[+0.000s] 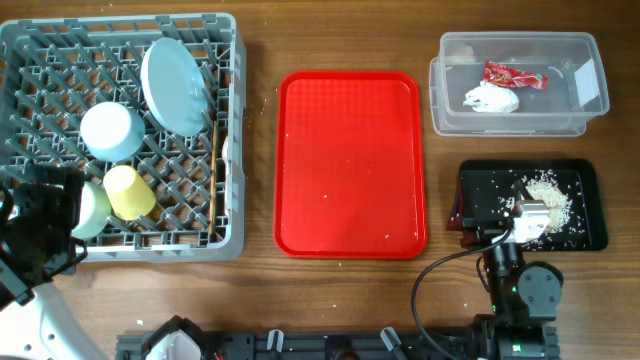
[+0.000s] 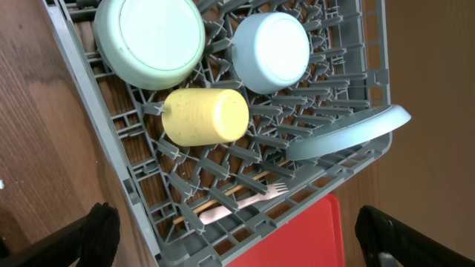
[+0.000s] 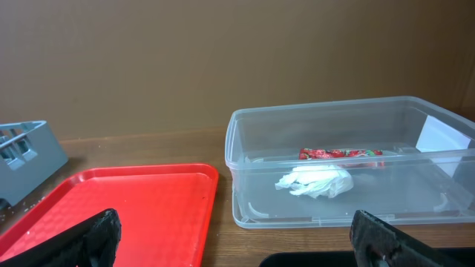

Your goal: Sort waste into correct bins and load items into the dishwasher rack

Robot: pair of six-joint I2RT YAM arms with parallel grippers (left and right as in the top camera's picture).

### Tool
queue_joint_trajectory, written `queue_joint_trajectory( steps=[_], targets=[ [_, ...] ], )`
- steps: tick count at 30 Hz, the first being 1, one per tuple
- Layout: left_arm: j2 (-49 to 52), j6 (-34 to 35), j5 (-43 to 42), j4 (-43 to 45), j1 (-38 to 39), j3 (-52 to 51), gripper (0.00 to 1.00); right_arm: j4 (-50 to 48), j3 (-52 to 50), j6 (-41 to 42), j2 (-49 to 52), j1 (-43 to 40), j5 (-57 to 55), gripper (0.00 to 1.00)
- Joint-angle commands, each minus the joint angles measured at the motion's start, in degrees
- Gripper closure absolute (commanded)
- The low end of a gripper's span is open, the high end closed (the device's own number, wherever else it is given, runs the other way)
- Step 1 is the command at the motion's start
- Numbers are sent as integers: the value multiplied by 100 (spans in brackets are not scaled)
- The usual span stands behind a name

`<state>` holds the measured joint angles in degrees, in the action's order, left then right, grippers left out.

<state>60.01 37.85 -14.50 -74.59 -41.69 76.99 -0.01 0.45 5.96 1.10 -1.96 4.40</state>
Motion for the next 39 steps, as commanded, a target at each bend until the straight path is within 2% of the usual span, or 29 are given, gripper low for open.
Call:
queue_joint_trajectory(
  steps=[1, 7, 11, 15, 19, 23, 26, 29, 35, 39],
  targets=[
    [-20, 13, -46, 15, -22, 4, 0, -7, -15, 17, -90, -26, -98, 0],
    [-20, 13, -46, 15, -22, 4, 0, -7, -15, 20, -90, -26, -98, 0],
    [-20, -7, 872, 15, -22, 4, 0, -7, -15, 17, -90, -26, -98, 0],
    [-15, -7, 1158, -341, -22, 4, 0, -7, -15, 20, -90, -26, -98, 0],
    [-358, -9, 984, -256, 514, -214, 0, -7, -15, 20, -90, -26, -98, 0],
    [-909, -361, 925, 942, 1668, -1202, 0, -7, -15, 20, -90, -26, -98, 0],
    [-1449, -1003, 581, 2439, 2594, -2369, 0, -7, -15, 20, -90, -26, -98, 0],
    [-2111, -1515, 188, 4426, 3440, -4061, 0, -7, -15, 17, -90, -26, -98, 0],
    [-2999, -1515, 188, 6378, 3685, -5952, 0, -7, -15, 20, -90, -26, -98, 0],
    [-3694, -1493, 184, 7036, 3775, -6822, 0, -7, -15, 20, -90, -26, -98, 0]
  ],
)
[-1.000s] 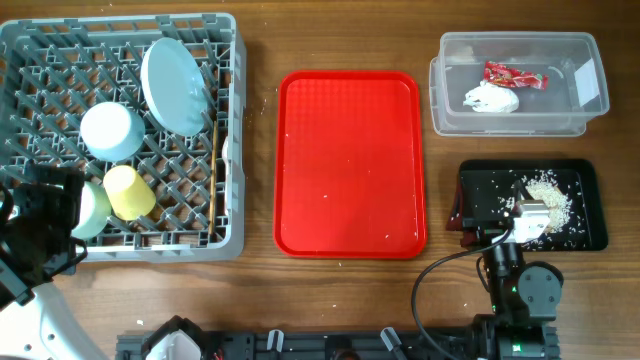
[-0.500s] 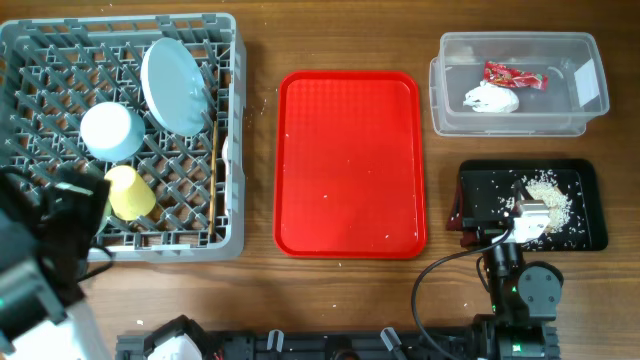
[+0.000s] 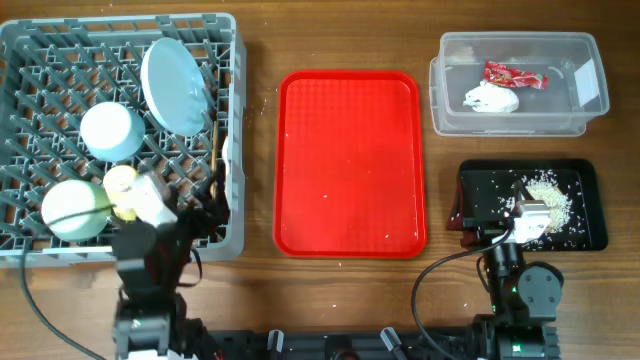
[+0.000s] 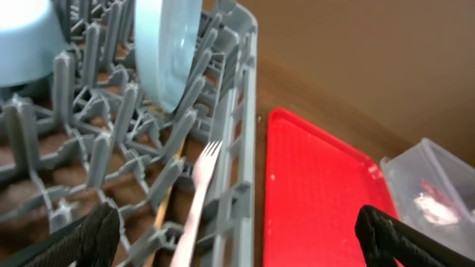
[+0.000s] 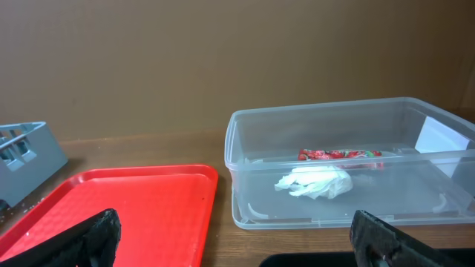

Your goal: Sort waste into correct bins and load items into the dishwasher rack

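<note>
The grey dishwasher rack point(image 3: 30, 50) holds a pale blue plate point(image 3: 175, 72) on edge, a light blue bowl point(image 3: 112, 132), a green bowl point(image 3: 72, 210) and a yellow cup point(image 3: 122, 182). A white fork point(image 4: 202, 174) lies along the rack's right wall point(image 4: 241, 126), beside wooden chopsticks point(image 3: 215, 150). My left gripper point(image 4: 237, 252) is open over the rack's front right part, above the fork, with nothing in it. Low by the black tray point(image 3: 580, 185), my right gripper point(image 5: 237, 245) is open and empty. The red tray point(image 3: 350, 150) is bare apart from crumbs.
A clear bin point(image 3: 515, 85) at the back right holds a red wrapper point(image 5: 341, 153) and a crumpled white tissue point(image 5: 315, 182). The black tray has rice scattered on it. My right arm point(image 3: 520, 285) stands at the table's front edge.
My left gripper was at the rack's front left corner; now it is over the rack's front right part, facing along its right wall. The green bowl shows fully. The right arm has not moved.
</note>
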Robot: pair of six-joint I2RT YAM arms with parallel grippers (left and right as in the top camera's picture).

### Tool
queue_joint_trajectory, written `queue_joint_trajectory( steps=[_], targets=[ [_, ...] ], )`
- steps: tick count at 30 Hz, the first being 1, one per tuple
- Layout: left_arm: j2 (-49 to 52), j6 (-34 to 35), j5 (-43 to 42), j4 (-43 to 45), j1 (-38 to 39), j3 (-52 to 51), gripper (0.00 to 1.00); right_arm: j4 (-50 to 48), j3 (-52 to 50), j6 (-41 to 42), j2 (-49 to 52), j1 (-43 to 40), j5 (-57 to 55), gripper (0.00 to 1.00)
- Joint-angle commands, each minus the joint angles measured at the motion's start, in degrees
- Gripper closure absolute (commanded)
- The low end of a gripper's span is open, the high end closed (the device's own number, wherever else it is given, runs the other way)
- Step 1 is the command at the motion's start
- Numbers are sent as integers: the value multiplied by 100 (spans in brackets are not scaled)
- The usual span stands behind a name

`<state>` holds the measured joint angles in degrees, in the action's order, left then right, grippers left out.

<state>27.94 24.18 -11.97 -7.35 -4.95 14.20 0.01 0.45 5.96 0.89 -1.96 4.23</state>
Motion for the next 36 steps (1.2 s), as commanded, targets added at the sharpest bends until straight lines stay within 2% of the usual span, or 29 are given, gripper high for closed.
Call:
queue_joint_trajectory(
  steps=[1, 10, 14, 18, 23, 31, 36],
  targets=[
    [-706, -129, -68, 466, 170, -730, 0, -9, -15, 17, -68, -26, -81, 0],
    [-1921, -151, 264, 763, 433, -1386, 0, -9, -15, 20, -68, -26, -81, 0],
    [-2343, -442, 306, 721, 448, -1386, 0, -9, -15, 20, -68, -26, -81, 0],
    [-2771, -450, 501, 446, 455, -1386, 0, -9, -15, 20, -68, -26, -81, 0],
    [-2776, -481, 518, 343, 452, -1386, 0, -9, -15, 17, -68, -26, -81, 0],
    [-2776, -1425, 479, 341, 470, -1386, 0, -9, -15, 17, -68, -26, -81, 0],
    [-2765, -1416, 483, 352, 470, -1386, 0, -9, -15, 20, -68, -26, -81, 0]
  ],
)
